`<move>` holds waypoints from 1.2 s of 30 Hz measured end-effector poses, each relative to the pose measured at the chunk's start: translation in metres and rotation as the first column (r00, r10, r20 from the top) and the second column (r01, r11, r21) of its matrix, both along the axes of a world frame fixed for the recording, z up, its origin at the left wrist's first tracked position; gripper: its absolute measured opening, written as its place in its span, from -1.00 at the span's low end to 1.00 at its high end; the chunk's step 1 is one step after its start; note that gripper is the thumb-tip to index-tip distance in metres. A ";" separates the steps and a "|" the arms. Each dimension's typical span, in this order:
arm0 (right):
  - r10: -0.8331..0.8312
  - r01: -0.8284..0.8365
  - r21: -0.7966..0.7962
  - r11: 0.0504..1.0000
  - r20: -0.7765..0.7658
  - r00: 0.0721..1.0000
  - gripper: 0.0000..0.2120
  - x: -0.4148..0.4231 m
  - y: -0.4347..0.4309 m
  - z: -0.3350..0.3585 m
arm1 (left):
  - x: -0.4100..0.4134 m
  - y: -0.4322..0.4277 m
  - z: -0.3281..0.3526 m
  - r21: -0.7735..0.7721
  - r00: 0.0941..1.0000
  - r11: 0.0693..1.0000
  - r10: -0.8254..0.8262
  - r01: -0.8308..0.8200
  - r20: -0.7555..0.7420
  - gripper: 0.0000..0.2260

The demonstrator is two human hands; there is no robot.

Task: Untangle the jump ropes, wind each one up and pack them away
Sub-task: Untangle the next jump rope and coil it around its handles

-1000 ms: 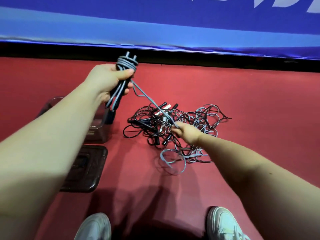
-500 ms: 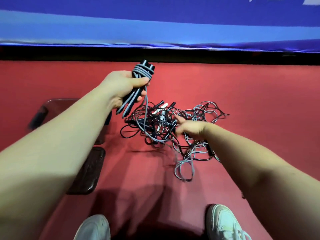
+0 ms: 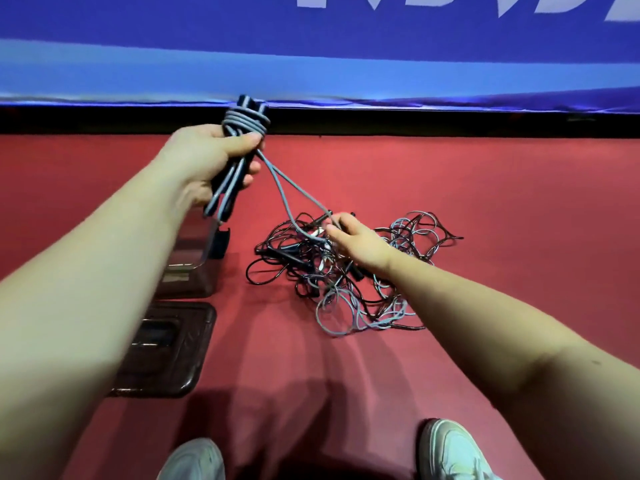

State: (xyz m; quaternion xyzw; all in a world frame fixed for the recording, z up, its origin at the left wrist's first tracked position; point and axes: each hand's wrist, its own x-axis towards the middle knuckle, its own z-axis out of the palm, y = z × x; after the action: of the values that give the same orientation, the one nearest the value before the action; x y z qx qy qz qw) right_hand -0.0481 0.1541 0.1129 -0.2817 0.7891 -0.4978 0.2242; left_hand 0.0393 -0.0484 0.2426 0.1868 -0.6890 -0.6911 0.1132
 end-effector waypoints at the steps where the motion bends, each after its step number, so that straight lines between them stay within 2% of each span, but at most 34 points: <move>1: 0.014 -0.014 -0.022 1.000 -0.006 1.000 -0.74 -0.002 -0.002 0.006 | 0.001 0.001 -0.001 0.006 0.999 0.999 -0.045 0.045 0.029 -0.90; 3: 0.080 -0.081 -0.051 0.995 -0.012 0.997 -0.37 -0.001 -0.014 0.019 | 0.001 0.010 -0.004 0.011 0.992 0.994 -0.112 0.111 0.066 -0.90; 4: 0.123 -0.121 -0.075 0.990 0.021 0.992 -0.29 0.002 -0.024 0.026 | -0.001 0.015 -0.004 0.009 0.989 0.992 -0.128 0.128 0.071 -0.90; 5: 0.162 -0.153 -0.118 0.981 0.072 0.984 -0.30 0.008 -0.035 0.033 | -0.002 0.020 -0.004 0.010 0.987 0.989 -0.146 0.145 0.074 -0.90; 6: 0.185 -0.162 -0.170 0.972 0.133 0.974 -0.40 0.013 -0.045 0.039 | -0.002 0.025 -0.002 0.015 0.983 0.986 -0.169 0.168 0.078 -0.89; 9: 0.328 -0.157 -0.425 0.892 0.366 0.871 -0.88 0.029 -0.063 0.040 | -0.005 0.029 0.005 -0.038 0.981 0.984 -0.170 0.174 0.093 -0.91; 10: 0.366 -0.129 -0.476 0.870 0.447 0.816 -0.88 0.034 -0.065 0.037 | -0.006 0.025 0.006 -0.093 0.990 0.987 -0.120 0.127 0.073 -0.93; 11: 0.355 -0.090 -0.470 0.878 0.514 0.781 -0.78 0.039 -0.063 0.036 | -0.007 0.020 0.005 -0.147 0.997 0.987 -0.058 0.063 0.041 -0.93; 13: 0.266 -0.009 -0.405 0.914 0.584 0.767 -0.71 0.035 -0.054 0.033 | -0.005 0.006 -0.003 -0.231 0.999 0.972 0.053 -0.051 0.004 -0.91; 14: 0.180 0.011 -0.333 0.943 0.537 0.824 -0.70 0.031 -0.046 0.032 | -0.002 0.000 -0.011 -0.265 0.997 0.961 0.078 -0.073 0.010 -0.92; 15: 0.109 -0.008 -0.241 0.970 0.409 0.906 -0.70 0.027 -0.040 0.033 | 0.001 -0.004 -0.022 -0.322 0.996 0.944 0.085 -0.071 0.029 -0.95; 16: 0.075 -0.051 -0.121 0.991 0.207 0.975 -0.71 0.025 -0.034 0.035 | 0.004 -0.008 -0.032 -0.405 0.996 0.913 0.079 -0.051 0.052 -0.93; 17: 0.082 -0.082 0.005 0.997 -0.013 0.997 -0.72 0.026 -0.030 0.039 | 0.005 -0.010 -0.042 -0.480 0.995 0.877 0.068 -0.023 0.076 -0.88; 19: 0.151 -0.093 0.176 0.980 -0.350 0.924 -0.77 0.032 -0.029 0.049 | 0.004 -0.009 -0.052 -0.545 0.994 0.839 0.056 0.006 0.097 -0.78; 22: 0.191 -0.012 0.271 0.962 -0.644 0.741 -0.76 0.044 -0.034 0.068 | 0.000 -0.004 -0.058 -0.536 0.987 0.841 0.014 0.075 0.161 -0.59; 24: 0.173 0.032 0.260 0.965 -0.722 0.670 -0.75 0.044 -0.034 0.074 | 0.000 0.001 -0.060 -0.559 0.972 0.814 -0.025 0.156 0.236 -0.53; 26: 0.186 0.047 0.281 0.959 -0.745 0.641 -0.73 0.042 -0.032 0.077 | 0.003 0.003 -0.061 -0.555 0.952 0.801 -0.061 0.225 0.299 -0.53; 29: 0.188 0.074 0.296 0.952 -0.760 0.622 -0.71 0.038 -0.028 0.086 | 0.010 0.001 -0.058 -0.462 0.931 0.839 -0.130 0.286 0.340 -0.69; 33: 0.294 0.055 0.375 0.925 -0.802 0.520 -0.69 0.035 -0.024 0.099 | 0.016 -0.003 -0.047 -0.369 0.885 0.849 -0.213 0.378 0.415 -0.85; 36: 0.310 0.043 0.394 0.918 -0.782 0.540 -0.67 0.036 -0.025 0.106 | 0.019 -0.003 -0.041 -0.359 0.861 0.844 -0.208 0.398 0.464 -0.91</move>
State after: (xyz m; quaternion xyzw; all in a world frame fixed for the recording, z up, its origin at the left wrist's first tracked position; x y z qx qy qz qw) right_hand -0.0122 0.1286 0.2185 -0.4967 0.8536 -0.1289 -0.0895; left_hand 0.0584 -0.0513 0.2014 0.1820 -0.8569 -0.4704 -0.1066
